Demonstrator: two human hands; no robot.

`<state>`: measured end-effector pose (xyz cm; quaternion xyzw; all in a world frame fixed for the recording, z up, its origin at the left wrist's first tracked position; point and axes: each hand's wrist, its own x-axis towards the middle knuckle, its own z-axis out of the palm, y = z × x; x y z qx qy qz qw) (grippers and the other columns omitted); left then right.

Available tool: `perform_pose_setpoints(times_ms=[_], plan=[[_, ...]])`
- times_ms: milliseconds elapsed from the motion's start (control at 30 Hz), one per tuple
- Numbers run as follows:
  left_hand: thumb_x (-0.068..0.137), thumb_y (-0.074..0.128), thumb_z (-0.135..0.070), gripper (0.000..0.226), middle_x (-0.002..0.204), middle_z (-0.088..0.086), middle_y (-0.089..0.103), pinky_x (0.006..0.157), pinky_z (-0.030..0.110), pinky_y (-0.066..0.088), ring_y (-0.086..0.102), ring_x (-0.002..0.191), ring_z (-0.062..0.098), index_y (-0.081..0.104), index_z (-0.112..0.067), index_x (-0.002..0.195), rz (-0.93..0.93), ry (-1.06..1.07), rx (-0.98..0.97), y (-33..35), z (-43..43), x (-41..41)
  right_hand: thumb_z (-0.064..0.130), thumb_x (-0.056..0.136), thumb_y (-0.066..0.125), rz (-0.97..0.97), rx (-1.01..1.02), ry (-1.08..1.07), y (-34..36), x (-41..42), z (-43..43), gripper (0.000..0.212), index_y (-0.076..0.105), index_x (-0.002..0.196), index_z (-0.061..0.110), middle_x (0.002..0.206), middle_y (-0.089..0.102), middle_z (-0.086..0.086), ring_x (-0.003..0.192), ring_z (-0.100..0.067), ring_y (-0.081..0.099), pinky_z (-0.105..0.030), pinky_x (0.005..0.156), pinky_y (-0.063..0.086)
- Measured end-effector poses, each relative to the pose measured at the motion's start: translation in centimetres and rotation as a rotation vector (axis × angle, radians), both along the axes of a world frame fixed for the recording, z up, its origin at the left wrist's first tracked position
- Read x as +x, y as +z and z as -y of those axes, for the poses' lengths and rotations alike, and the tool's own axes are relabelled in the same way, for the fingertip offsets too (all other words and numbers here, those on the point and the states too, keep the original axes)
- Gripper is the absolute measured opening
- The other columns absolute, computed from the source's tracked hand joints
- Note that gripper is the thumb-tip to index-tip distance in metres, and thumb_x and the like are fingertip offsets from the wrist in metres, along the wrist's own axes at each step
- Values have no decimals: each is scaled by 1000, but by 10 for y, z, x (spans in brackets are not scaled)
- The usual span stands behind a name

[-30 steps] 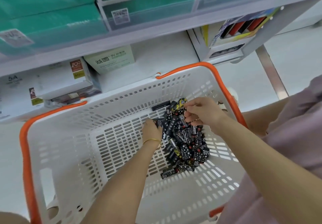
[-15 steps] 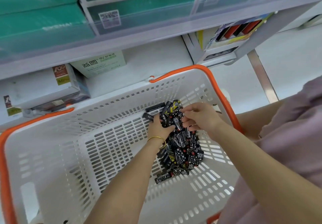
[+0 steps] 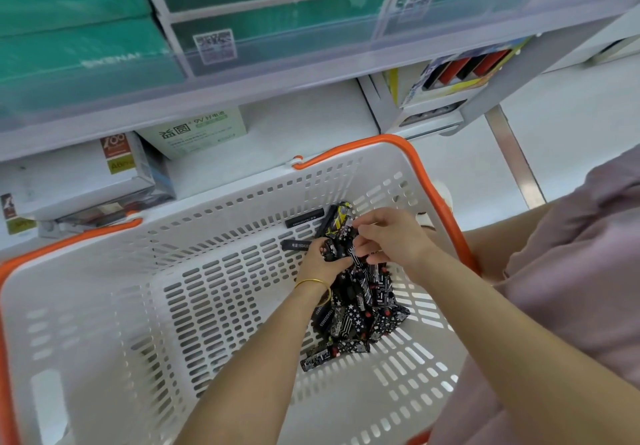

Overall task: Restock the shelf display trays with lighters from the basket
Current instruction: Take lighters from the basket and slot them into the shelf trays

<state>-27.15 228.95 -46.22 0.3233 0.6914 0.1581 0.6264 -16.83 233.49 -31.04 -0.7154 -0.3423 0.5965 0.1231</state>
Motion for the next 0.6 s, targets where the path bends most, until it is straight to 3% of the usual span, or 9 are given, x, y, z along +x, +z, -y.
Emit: perform_pose_setpoints(times_ms=[167,267,367,500,600], plan=[[78,74,-20,69,135,7,46,89,23,35,46,121,22,39,-14,137,42,65,-48,11,-6,2,3,95,46,2,5,14,1,1,0,13,58,98,7,72,62,-8,59,-18,60,-18,46,49],[77,75,-18,66,123,6,53,85,26,41,53,105,19,42,-15,134,85,144,-85,19,-8,-3,5,96,46,10,18,28,3,3,-1,16,60,103,7,73,63,-8,60,-17,61,-17,46,50],[75,77,-19,68,114,8,60,87,38,51,61,98,24,42,-16,133,188,339,-156,29,-13,-17,4,96,45,15,30,34,7,3,-2,17,60,104,6,74,63,-8,59,-16,60,-16,44,49],[80,73,-20,56,99,9,60,59,29,47,57,75,18,40,-26,125,270,544,-168,57,-22,-37,4,95,45,87,39,101,11,1,2,19,60,106,5,77,61,-9,58,-13,59,-19,46,48],[79,73,-20,39,101,10,62,66,34,48,58,76,20,51,-21,112,347,669,-126,84,-29,-49,12,96,48,61,-39,157,18,-4,6,22,55,116,5,82,58,-10,65,-16,59,-26,54,54]])
